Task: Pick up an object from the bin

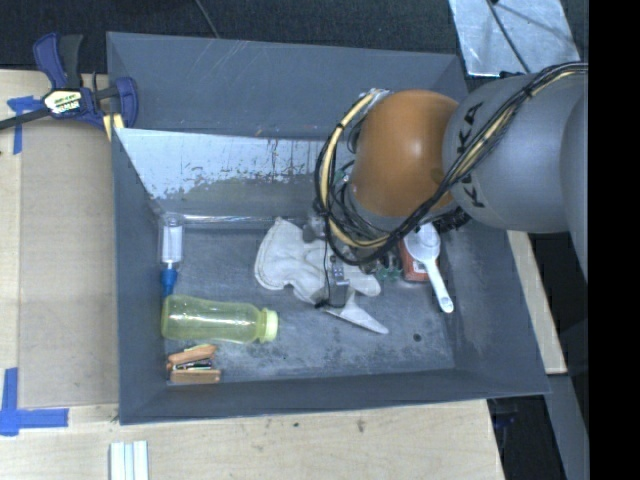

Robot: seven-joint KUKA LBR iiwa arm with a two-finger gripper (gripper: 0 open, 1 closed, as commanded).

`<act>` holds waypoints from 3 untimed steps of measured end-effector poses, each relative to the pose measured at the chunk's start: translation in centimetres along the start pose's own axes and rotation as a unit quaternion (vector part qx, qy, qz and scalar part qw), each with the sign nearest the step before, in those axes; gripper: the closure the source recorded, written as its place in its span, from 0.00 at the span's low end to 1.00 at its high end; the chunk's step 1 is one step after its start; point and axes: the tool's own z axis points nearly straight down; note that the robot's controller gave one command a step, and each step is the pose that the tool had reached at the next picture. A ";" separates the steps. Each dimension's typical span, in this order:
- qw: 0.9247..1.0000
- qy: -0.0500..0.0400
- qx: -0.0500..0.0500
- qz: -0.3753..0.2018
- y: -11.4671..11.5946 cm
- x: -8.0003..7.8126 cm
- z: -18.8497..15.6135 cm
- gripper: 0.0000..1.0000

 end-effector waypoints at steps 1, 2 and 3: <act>1.000 -0.002 -0.003 0.022 -2.5 -1.3 4.4 1.00; 1.000 -0.002 -0.003 0.023 -2.5 -1.3 4.4 1.00; 1.000 0.000 0.000 0.011 -1.4 0.5 -6.2 1.00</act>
Offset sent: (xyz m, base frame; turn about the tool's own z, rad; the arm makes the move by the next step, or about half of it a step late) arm 0.0000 0.0000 0.0000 0.0000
